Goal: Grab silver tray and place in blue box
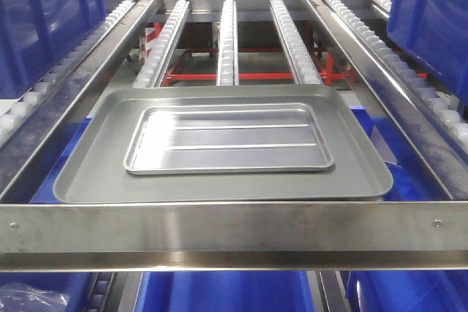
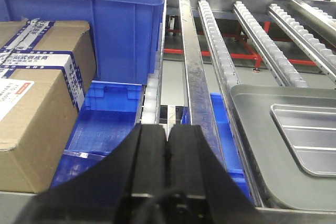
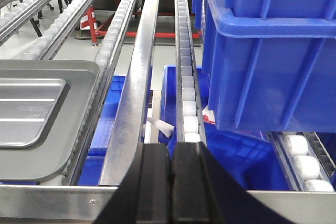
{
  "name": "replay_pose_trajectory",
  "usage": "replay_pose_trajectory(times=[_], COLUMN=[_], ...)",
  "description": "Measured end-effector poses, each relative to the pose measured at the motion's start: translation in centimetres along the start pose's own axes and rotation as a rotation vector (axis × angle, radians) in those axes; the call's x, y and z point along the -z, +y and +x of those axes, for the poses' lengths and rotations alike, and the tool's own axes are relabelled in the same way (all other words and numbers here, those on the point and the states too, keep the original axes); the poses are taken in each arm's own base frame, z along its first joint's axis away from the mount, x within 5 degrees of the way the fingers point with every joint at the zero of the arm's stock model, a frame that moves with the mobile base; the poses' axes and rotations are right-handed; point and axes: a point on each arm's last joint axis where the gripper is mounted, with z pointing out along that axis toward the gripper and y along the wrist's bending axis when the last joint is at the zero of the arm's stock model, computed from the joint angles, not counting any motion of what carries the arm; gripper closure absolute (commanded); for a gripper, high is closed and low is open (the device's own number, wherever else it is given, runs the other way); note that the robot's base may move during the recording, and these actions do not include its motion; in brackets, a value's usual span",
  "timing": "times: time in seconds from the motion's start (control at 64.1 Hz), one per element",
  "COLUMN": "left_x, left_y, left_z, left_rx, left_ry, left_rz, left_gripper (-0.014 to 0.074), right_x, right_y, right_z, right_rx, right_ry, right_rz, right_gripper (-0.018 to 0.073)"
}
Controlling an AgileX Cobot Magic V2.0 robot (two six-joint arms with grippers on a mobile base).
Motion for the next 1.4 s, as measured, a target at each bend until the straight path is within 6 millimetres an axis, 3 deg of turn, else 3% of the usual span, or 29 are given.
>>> replay_pose_trajectory(times=[0.733,0.889,0.998,1.122,1.216,1.309,1.403], left_x=[0.0,0.0,0.4,1.5,1.7,1.0,0.1], left_y=[0.0,0.0,-0.1,-0.6,-0.8,-1.0,-1.1], left_z=[0.0,-0.8,-3.2,-8.4,-11.5,-13.7,-15.0], left_rx=[0.000,0.000,-0.005,-0.055,-0.067,-0.059,-0.055], left_ry=[0.000,-0.090,-0.148,-0.201,-0.175,-0.129,-0.093], left_rz=[0.000,-0.004,0.001,0.007,0.008,0.012,0.013], left_gripper=[0.0701,0.0701,0.0701,0.0699,0.0691,0.0606,0.0443], right_x=[0.0,0.1,0.5,1.9,2.3,1.7,0.3], right_y=[0.0,0.0,0.1,0.3,0.5,0.6,0.7], right_z=[-0.2,-1.0,-2.8,-7.3,-10.3,-12.5,-13.7], right_rx=[0.000,-0.002,-0.011,-0.011,-0.012,-0.012,-0.013], right_ry=[-0.026,-0.112,-0.160,-0.258,-0.291,-0.274,-0.209], right_rz=[0.000,-0.002,-0.005,-0.012,-0.017,-0.019,-0.028], right_gripper=[0.0508,0.0508,0.0508,0.0503,0.0439,0.0317,0.0176])
